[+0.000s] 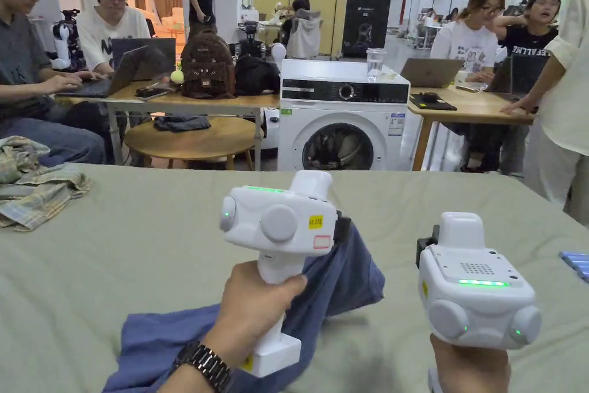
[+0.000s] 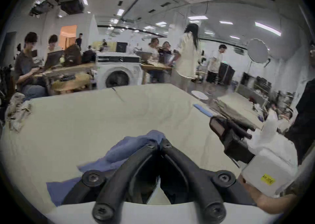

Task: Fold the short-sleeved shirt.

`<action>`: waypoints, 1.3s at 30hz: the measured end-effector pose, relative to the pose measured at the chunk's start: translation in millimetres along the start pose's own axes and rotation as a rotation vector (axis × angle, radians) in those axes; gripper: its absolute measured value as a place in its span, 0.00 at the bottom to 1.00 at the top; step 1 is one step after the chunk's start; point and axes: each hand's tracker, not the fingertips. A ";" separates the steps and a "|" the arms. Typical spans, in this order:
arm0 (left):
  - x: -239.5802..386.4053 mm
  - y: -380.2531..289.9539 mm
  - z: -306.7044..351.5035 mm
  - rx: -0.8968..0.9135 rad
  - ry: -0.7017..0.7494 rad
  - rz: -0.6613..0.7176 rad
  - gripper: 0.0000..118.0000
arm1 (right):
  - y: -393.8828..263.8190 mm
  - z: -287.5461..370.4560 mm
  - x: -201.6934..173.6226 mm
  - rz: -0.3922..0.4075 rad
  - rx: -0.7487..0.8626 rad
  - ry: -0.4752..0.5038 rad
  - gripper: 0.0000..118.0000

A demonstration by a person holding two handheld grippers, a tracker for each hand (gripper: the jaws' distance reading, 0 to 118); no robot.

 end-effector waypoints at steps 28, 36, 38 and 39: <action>-71.1 -89.8 87.7 0.103 0.332 0.086 0.00 | -18.7 18.2 -50.3 0.001 -0.046 0.138 0.00; -128.2 -112.3 129.3 0.031 0.470 0.172 0.00 | -21.3 16.3 -84.1 -0.001 -0.063 0.207 0.00; -144.4 -115.7 137.0 -0.035 0.453 0.209 0.00 | -21.9 15.3 -87.7 0.010 -0.073 0.214 0.00; -151.3 -118.7 140.0 -0.043 0.467 0.217 0.00 | -23.0 15.5 -87.7 0.011 -0.073 0.219 0.00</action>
